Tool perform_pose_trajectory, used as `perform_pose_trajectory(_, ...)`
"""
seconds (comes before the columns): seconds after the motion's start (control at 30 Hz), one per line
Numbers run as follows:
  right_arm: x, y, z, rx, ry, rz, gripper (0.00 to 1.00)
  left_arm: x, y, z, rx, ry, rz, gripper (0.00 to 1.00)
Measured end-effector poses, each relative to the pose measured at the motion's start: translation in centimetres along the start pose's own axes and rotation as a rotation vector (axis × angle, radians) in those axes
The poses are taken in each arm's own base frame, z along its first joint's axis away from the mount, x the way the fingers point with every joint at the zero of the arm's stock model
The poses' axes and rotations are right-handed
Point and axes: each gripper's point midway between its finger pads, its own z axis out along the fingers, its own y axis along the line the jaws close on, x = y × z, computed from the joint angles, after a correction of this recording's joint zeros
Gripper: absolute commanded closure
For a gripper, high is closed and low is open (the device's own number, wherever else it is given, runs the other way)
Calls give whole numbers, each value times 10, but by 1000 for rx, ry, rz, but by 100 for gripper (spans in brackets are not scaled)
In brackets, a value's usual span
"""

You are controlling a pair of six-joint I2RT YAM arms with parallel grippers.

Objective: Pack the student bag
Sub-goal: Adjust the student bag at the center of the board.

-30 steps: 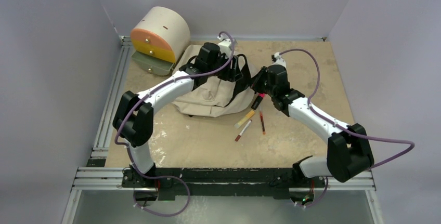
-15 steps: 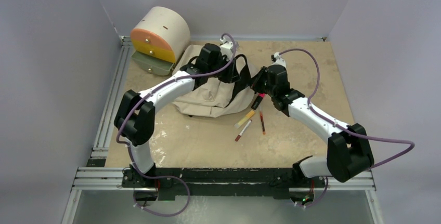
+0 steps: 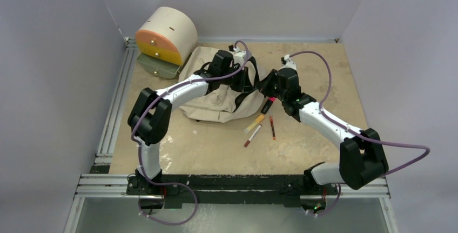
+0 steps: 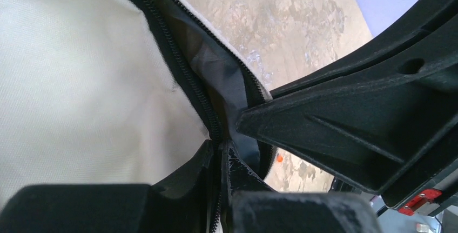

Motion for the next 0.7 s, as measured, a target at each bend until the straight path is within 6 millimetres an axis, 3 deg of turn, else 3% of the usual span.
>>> perform_pose_trajectory(0.27,1,-2,1,1,-3,1,100,-5,-6,1,28,-18,-14,64)
perform_pose_trajectory(0.43,1,-14,0,57,-18,0,79,-11,0,-13,-7,-46,-15,51)
perform_pose_trajectory(0.57,-2,-23,-4,107,-37,-5,64,-44,7,-49,-64,-151,3,47)
perform_pose_trajectory(0.7,-10,-24,-15,127,-64,-14,59,-93,23,-101,-206,-320,64,45)
